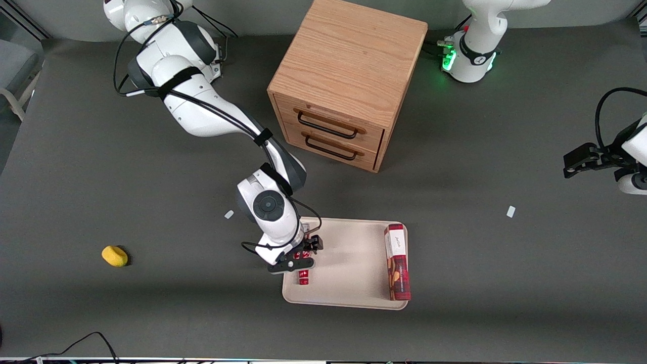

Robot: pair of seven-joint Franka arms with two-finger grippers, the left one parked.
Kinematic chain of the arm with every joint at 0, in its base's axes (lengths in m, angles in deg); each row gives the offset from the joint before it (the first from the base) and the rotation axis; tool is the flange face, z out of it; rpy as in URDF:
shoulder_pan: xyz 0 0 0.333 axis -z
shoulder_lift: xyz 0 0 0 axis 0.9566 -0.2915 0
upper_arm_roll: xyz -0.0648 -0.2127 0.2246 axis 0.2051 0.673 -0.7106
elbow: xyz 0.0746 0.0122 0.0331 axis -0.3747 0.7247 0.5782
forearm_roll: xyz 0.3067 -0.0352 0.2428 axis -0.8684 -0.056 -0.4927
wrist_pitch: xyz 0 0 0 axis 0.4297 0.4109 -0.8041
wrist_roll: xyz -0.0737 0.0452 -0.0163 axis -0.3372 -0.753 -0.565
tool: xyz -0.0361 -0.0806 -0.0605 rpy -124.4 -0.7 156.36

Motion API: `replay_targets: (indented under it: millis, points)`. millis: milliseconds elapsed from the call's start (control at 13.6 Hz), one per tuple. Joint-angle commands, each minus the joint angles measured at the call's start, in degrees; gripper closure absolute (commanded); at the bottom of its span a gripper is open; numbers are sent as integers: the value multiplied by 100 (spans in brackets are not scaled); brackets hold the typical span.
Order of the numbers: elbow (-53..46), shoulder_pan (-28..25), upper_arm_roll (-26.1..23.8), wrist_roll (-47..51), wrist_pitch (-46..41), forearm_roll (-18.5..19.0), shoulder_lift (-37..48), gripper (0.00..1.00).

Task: Place coke bottle on tray
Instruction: 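Lower the bottle upright onto the tray beside the red box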

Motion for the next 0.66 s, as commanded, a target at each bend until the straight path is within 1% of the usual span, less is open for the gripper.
replay_targets:
  millis: [0, 590]
  points:
    - [-116, -64, 50, 10, 55, 135, -54, 0]
    - [-116, -55, 41, 45, 47, 108, 24, 0]
